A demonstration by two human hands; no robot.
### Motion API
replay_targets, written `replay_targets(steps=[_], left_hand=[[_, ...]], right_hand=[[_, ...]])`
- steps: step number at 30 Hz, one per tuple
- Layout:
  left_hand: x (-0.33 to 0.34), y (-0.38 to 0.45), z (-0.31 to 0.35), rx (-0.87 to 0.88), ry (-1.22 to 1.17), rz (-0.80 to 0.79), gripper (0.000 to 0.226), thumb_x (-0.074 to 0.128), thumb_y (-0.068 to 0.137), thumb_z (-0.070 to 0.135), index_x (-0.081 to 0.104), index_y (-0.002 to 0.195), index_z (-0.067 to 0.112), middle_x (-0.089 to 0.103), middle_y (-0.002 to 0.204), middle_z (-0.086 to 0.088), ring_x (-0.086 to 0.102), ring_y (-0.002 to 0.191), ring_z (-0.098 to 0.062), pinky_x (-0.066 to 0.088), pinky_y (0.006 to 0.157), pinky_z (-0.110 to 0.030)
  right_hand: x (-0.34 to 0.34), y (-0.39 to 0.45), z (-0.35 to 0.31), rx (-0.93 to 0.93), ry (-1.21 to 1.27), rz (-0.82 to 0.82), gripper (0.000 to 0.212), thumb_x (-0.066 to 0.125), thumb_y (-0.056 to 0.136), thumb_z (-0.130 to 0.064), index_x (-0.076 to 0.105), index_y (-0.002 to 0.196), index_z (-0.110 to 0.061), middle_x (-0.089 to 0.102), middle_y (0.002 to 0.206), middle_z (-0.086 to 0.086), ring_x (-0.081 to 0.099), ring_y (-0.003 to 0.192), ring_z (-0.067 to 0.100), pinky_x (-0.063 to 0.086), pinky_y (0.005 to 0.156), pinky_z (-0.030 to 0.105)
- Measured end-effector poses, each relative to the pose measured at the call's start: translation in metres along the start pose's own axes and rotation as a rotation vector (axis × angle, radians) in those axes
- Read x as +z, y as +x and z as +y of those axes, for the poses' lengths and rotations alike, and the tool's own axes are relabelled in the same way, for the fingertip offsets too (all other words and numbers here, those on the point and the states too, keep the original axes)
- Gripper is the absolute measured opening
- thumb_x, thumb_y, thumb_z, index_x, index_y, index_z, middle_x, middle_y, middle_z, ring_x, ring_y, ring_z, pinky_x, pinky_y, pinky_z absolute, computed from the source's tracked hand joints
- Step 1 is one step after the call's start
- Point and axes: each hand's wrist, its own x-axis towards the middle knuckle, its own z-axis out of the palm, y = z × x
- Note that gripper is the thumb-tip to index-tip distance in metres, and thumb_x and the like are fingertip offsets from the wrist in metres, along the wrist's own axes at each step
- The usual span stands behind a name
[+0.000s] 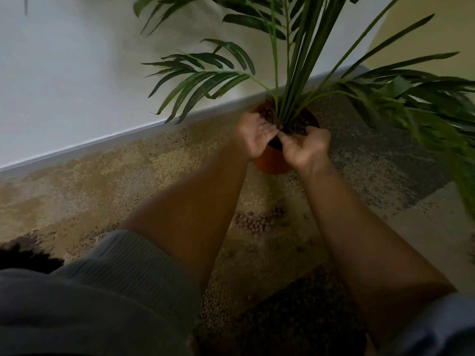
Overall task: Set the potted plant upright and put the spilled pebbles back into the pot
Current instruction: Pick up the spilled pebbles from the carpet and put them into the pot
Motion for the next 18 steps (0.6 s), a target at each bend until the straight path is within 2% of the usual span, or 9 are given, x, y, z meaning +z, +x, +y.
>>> replay_targets(steps=[2,5,8,9,10,12,14,16,18], left_hand=[[-0.012,0.002,-0.001,0.057,0.082,0.064,0.048,0.024,0.106,0.021,0.03,0.149,0.002,0.041,0.149,-0.017,0.042,0.137,-0.025,0.036,0.114,-0.035],[-0.037,0.003,-0.002,0.14,0.247,0.228,0.04,0.032,0.103,0.024,0.047,0.139,0.015,0.06,0.133,-0.002,0.059,0.118,-0.015,0.052,0.088,-0.025],[-0.065,0.007,-0.006,0.134,0.416,0.326,0.024,0.039,0.101,0.025,0.063,0.104,0.02,0.065,0.093,0.002,0.062,0.08,-0.009,0.048,0.065,-0.02],[-0.074,0.007,-0.007,0.124,0.556,0.356,0.023,0.041,0.1,0.023,0.061,0.089,0.021,0.058,0.082,0.003,0.055,0.068,-0.008,0.045,0.061,-0.021],[-0.082,0.008,-0.01,0.118,0.736,0.388,0.021,0.044,0.098,0.02,0.058,0.083,0.02,0.054,0.079,0.002,0.052,0.066,-0.01,0.047,0.063,-0.024],[-0.102,0.01,-0.017,0.147,1.12,0.458,0.018,0.05,0.093,0.017,0.064,0.099,0.008,0.062,0.092,-0.008,0.061,0.082,-0.022,0.053,0.079,-0.038],[-0.119,0.005,-0.027,0.101,1.396,0.484,0.03,0.057,0.089,0.017,0.063,0.114,0.003,0.066,0.109,-0.015,0.064,0.097,-0.029,0.055,0.085,-0.041],[-0.13,-0.002,-0.036,-0.005,1.576,0.396,0.034,0.067,0.083,0.023,0.064,0.113,0.008,0.067,0.113,-0.014,0.064,0.097,-0.025,0.057,0.084,-0.04],[-0.138,-0.006,-0.042,-0.091,1.849,0.3,0.054,0.074,0.077,0.035,0.058,0.123,0.014,0.059,0.125,-0.01,0.057,0.113,-0.027,0.051,0.096,-0.04]], right_hand=[[-0.003,-0.001,0.007,-0.008,-0.117,0.028,0.046,0.03,0.102,-0.013,0.033,0.144,0.005,0.041,0.146,0.026,0.043,0.136,0.034,0.037,0.115,0.043],[-0.012,-0.005,0.023,0.047,-0.403,0.018,0.035,0.037,0.099,-0.008,0.047,0.131,0.003,0.057,0.128,0.024,0.058,0.12,0.032,0.051,0.102,0.038],[-0.028,-0.005,0.043,0.11,-0.808,0.052,0.029,0.041,0.097,-0.006,0.057,0.12,-0.004,0.066,0.118,0.016,0.063,0.108,0.024,0.056,0.084,0.033],[-0.034,-0.005,0.049,0.122,-0.945,0.074,0.028,0.043,0.096,-0.006,0.059,0.119,-0.005,0.066,0.12,0.015,0.063,0.108,0.024,0.057,0.082,0.032],[-0.042,-0.005,0.055,0.126,-1.092,0.095,0.03,0.044,0.095,-0.005,0.06,0.119,-0.004,0.066,0.121,0.014,0.063,0.108,0.024,0.058,0.082,0.033],[-0.059,-0.006,0.064,0.095,-1.471,0.098,0.031,0.047,0.093,-0.01,0.062,0.12,-0.004,0.066,0.117,0.011,0.064,0.101,0.023,0.058,0.081,0.034],[-0.075,-0.007,0.069,0.027,-1.894,-0.013,0.032,0.051,0.093,-0.024,0.065,0.117,-0.008,0.066,0.116,0.009,0.063,0.102,0.024,0.055,0.085,0.034],[-0.092,-0.007,0.071,0.015,-2.256,-0.16,0.041,0.054,0.092,-0.039,0.064,0.123,-0.015,0.063,0.128,0.01,0.058,0.116,0.027,0.049,0.1,0.038],[-0.109,-0.005,0.071,0.074,-2.506,-0.237,0.056,0.059,0.087,-0.049,0.054,0.135,-0.021,0.047,0.145,0.013,0.045,0.132,0.031,0.039,0.11,0.041]])
